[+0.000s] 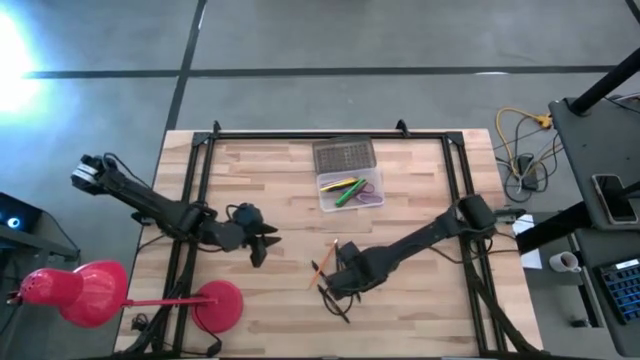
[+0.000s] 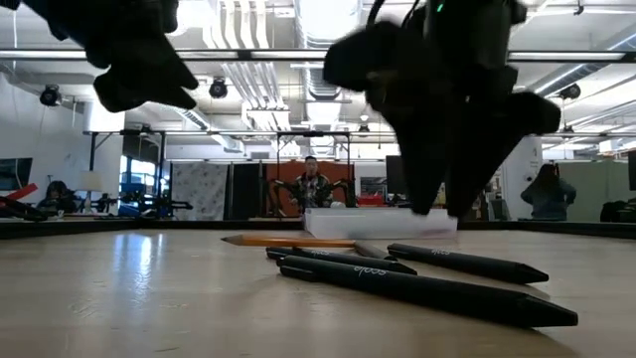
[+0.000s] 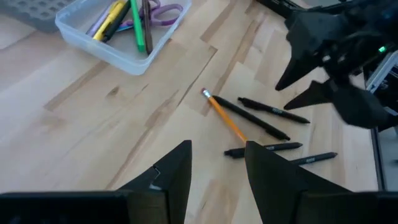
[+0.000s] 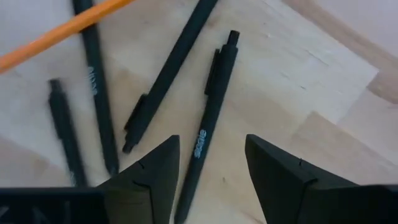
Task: Pick & place school supplies into a supply box
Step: Put the black ballpen into the gray supply box, then put the orange pencil into the gray supply box, then put the black ballpen into the gray supply box
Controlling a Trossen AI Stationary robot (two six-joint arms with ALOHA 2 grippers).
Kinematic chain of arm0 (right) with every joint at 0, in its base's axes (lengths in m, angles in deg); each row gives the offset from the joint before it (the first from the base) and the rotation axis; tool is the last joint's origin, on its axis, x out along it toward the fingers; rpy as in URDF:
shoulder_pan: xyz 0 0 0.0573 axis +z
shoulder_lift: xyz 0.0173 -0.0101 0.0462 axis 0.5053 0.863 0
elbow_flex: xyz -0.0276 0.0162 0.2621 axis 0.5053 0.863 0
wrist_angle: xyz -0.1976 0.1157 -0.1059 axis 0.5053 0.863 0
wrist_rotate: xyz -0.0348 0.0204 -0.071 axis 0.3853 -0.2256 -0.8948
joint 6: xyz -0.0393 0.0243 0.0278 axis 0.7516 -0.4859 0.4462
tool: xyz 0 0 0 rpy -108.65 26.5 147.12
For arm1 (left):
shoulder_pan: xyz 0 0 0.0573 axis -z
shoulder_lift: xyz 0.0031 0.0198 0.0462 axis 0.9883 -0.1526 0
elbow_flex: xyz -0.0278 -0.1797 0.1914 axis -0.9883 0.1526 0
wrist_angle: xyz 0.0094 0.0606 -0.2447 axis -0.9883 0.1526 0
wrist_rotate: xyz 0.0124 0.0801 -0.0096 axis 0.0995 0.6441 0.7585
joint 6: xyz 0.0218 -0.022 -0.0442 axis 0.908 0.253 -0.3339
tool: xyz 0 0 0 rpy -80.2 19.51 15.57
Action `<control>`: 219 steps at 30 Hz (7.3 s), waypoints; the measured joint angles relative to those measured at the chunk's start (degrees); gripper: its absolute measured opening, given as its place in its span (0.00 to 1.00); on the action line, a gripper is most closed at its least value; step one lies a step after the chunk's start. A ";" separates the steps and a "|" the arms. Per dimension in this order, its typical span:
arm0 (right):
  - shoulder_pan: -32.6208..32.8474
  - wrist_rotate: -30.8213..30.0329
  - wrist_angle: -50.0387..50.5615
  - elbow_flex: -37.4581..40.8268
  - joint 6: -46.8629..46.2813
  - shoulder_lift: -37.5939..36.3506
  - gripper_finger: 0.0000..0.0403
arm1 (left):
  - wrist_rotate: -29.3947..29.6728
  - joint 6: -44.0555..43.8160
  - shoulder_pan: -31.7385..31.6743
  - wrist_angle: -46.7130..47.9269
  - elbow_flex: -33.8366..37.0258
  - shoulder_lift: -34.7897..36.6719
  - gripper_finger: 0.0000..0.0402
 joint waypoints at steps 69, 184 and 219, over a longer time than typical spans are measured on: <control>-36.93 -2.71 -9.24 4.92 93.51 -10.91 0.31 | 11.63 -24.57 -3.14 -11.62 1.79 -10.42 0.33; -10.39 -24.35 30.72 17.94 14.22 -46.80 0.45 | -8.18 30.01 -20.84 26.31 -56.54 -46.53 0.00; 2.90 -8.85 -2.91 16.72 92.67 -19.91 0.44 | -15.95 7.61 -9.29 5.33 -20.98 -18.66 0.09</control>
